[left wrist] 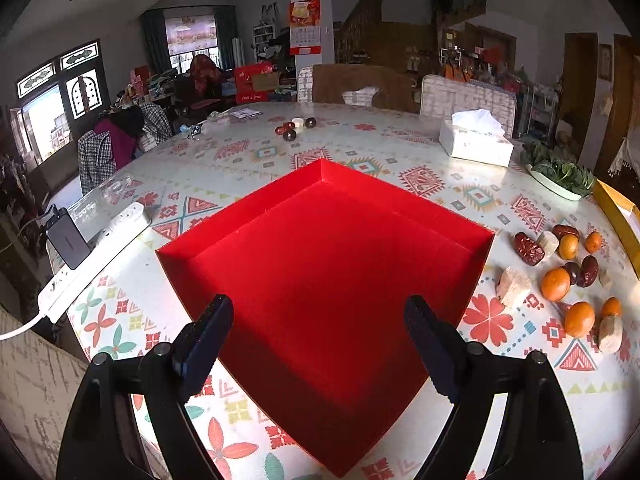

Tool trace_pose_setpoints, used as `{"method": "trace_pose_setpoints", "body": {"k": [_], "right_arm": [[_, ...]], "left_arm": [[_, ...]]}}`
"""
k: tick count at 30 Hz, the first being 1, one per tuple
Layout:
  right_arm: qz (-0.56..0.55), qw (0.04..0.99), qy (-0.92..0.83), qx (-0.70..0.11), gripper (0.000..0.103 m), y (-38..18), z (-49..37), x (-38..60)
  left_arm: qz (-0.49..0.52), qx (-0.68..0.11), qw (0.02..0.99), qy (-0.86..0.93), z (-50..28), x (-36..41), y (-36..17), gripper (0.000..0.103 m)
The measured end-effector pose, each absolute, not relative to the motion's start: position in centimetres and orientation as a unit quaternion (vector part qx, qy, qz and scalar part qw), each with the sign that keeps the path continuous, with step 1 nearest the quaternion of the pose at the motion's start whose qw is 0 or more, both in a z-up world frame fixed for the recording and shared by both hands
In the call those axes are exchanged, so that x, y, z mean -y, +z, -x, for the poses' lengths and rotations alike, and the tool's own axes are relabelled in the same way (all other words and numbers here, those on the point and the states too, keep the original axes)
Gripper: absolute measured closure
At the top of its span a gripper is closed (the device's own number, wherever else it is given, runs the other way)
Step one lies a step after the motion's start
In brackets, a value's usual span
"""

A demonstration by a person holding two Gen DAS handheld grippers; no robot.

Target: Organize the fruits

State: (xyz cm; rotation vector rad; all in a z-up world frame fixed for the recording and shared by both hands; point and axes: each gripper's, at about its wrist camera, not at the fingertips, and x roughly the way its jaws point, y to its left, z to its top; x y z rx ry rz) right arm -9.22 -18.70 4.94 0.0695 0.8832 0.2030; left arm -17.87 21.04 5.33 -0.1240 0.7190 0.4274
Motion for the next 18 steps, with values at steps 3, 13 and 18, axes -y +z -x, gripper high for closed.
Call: {"method": "trace_pose_setpoints", "body": {"k": [3, 13, 18], "right_arm": [[-0.004, 0.906, 0.081, -0.416, 0.011, 5.2, 9.3, 18.1], [-0.207, 0.863, 0.167, -0.43, 0.011, 5.0, 7.9, 21.6], [-0.241, 0.835, 0.175, -0.462, 0.01, 3.7, 7.1, 22.7]], "left_arm": [[0.065, -0.348, 0.912, 0.207, 18.0, -21.3, 5.2, 0.016], [0.051, -0.344, 0.925, 0.156, 17.4, -17.3, 6.0, 0.016], [0.026, -0.335, 0.933, 0.129, 16.9, -14.1, 6.4, 0.016]]}}
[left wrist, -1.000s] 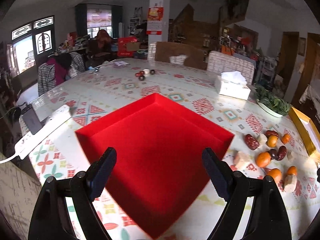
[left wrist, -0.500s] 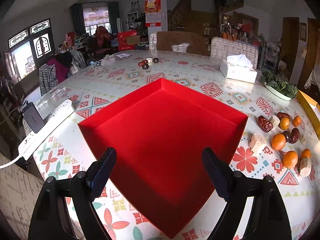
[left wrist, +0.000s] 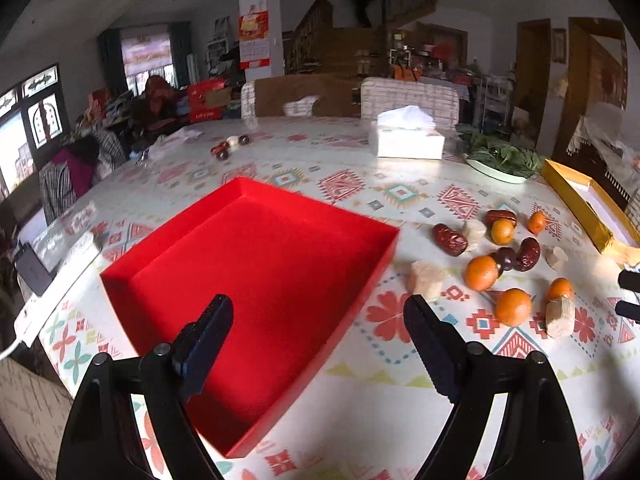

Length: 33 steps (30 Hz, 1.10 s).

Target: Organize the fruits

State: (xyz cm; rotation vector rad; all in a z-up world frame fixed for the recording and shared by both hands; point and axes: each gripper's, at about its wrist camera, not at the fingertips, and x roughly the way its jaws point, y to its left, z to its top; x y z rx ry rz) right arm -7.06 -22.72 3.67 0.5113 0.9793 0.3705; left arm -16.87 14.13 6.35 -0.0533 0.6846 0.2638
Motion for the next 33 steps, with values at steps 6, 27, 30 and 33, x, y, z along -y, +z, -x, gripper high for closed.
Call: {"method": "trace_pose_setpoints", "body": {"k": [6, 27, 30, 33], "right_arm": [[-0.246, 0.827, 0.161, -0.479, 0.013, 2.7, 6.9, 23.0], [-0.293, 0.806, 0.289, -0.426, 0.021, 4.3, 7.1, 22.0], [-0.322, 0.788, 0.321, -0.415, 0.015, 4.8, 7.4, 22.0], [-0.342, 0.771, 0.334, -0.421, 0.01, 4.6, 7.5, 21.7]], "left_arm": [[0.044, -0.333, 0.931, 0.147, 17.0, -15.6, 6.3, 0.016], [0.079, -0.337, 0.918, 0.193, 18.5, -20.6, 5.6, 0.016], [0.076, -0.336, 0.923, 0.169, 18.4, -19.3, 6.0, 0.016], [0.068, -0.338, 0.928, 0.14, 18.0, -17.3, 6.2, 0.016]]}}
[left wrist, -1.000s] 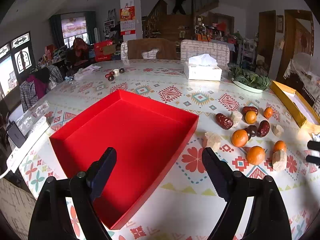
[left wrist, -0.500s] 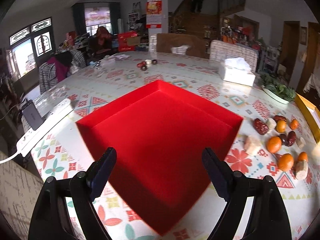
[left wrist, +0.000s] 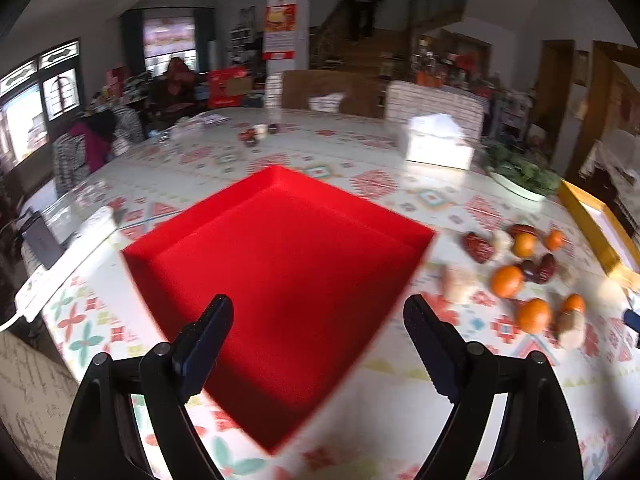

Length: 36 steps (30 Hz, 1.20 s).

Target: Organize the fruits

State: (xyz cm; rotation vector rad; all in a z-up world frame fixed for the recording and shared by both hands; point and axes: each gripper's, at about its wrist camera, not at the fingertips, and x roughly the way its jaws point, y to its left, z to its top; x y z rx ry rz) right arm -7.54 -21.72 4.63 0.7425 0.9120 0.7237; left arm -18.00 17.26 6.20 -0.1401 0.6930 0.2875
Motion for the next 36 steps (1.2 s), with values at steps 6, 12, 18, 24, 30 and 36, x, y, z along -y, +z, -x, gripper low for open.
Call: {"method": "trace_pose_setpoints", "body": {"k": [6, 12, 18, 24, 30, 36], "right_arm": [[-0.382, 0.714, 0.386, -0.442, 0.005, 3.1, 7.2, 20.8], [-0.371, 0.714, 0.404, -0.436, 0.0, 3.7, 8.2, 20.4], [-0.341, 0.731, 0.418, -0.417, 0.0, 5.3, 9.2, 20.0], [-0.308, 0.759, 0.395, -0.416, 0.0, 5.7, 9.6, 19.3], [-0.22, 0.841, 0.266, -0.416, 0.0, 5.5, 9.2, 18.9], [-0.179, 0.847, 0.227, -0.447, 0.0, 3.7, 8.1, 18.6]], "left_arm": [[0.033, -0.365, 0.927, 0.083, 16.0, -11.2, 5.0, 0.016], [0.012, -0.411, 0.91, 0.053, 12.9, -6.1, 2.4, 0.016], [0.018, -0.46, 0.884, 0.083, 9.9, -5.7, 0.6, 0.016], [0.031, -0.462, 0.879, 0.118, 8.4, -7.1, 0.4, 0.007], [0.064, -0.47, 0.871, 0.126, 6.8, -8.2, 0.1, 0.0], [0.067, -0.465, 0.875, 0.117, 5.7, -8.4, 0.0, 0.0]]}}
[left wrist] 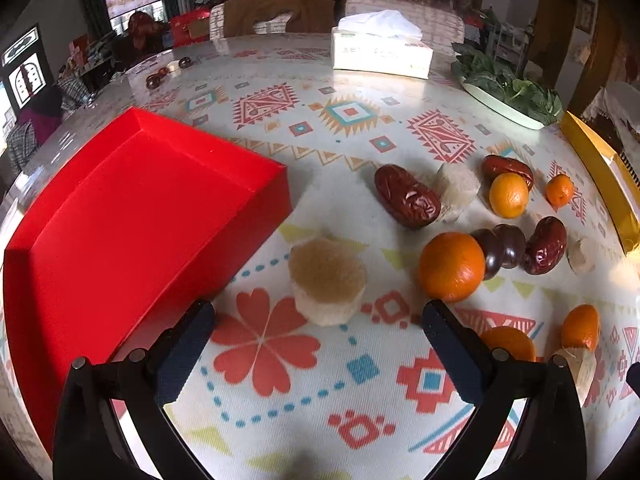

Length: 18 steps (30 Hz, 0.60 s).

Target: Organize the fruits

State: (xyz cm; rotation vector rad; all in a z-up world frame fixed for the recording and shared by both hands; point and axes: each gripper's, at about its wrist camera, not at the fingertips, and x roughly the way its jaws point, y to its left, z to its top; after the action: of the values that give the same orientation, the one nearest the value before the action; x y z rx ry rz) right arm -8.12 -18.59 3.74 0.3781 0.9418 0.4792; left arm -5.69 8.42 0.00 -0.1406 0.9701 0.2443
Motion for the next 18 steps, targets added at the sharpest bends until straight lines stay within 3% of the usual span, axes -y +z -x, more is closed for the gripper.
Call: {"method": "trace_pose_setpoints", "body": {"k": [18], "right_arm": [[-0.152, 0.847, 0.223, -0.459, 0.0, 3.2, 8.1, 16.4]], "left_arm": [[0.067, -0.453, 0.881, 0.117, 5.8, -8.4, 0.0, 0.0]]}}
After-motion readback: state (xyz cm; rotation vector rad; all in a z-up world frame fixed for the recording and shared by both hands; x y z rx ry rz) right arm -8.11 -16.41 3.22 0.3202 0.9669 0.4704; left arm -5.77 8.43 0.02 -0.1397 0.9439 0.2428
